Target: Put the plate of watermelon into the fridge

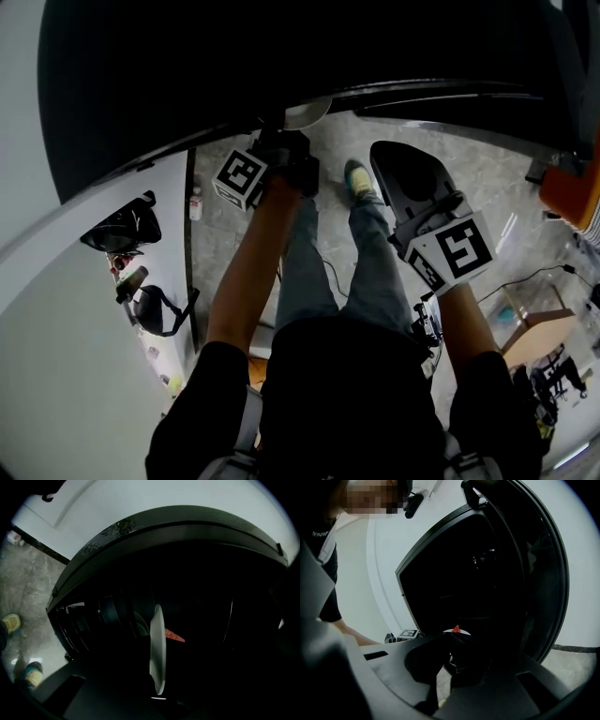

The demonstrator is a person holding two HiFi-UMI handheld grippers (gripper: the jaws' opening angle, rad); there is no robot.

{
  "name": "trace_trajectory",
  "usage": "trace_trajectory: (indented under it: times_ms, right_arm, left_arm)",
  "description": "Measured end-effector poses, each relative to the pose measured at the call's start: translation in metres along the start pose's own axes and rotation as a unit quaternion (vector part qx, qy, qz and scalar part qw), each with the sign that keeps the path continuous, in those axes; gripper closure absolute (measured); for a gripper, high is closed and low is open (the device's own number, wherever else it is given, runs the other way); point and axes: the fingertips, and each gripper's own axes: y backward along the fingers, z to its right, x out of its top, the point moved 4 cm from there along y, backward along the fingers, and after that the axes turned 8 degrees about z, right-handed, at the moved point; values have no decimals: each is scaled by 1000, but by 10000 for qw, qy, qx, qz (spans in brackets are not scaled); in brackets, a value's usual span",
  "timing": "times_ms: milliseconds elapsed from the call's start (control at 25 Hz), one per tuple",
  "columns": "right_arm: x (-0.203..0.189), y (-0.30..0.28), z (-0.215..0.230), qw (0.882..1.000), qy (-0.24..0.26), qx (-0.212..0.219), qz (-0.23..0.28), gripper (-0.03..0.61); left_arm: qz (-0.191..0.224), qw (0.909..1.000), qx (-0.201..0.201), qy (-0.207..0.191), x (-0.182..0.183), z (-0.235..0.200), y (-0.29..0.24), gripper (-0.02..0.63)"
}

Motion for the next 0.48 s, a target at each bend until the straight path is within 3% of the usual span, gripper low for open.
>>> trace_trajectory:
  times_ms: [240,400,480]
  right_arm:
    - [0,-2,0,10000,-18,16,-41,569]
    - [0,-2,0,10000,7,34,-42,569]
    - [0,-2,1,10000,-24,16,-4,569]
  left_arm:
    - [113,9999,-73,-79,6,2,-12,597]
    - [134,9987,-463,-181,9,9,-19,586]
    - [171,9953,-944,-132,11,22,-21,449]
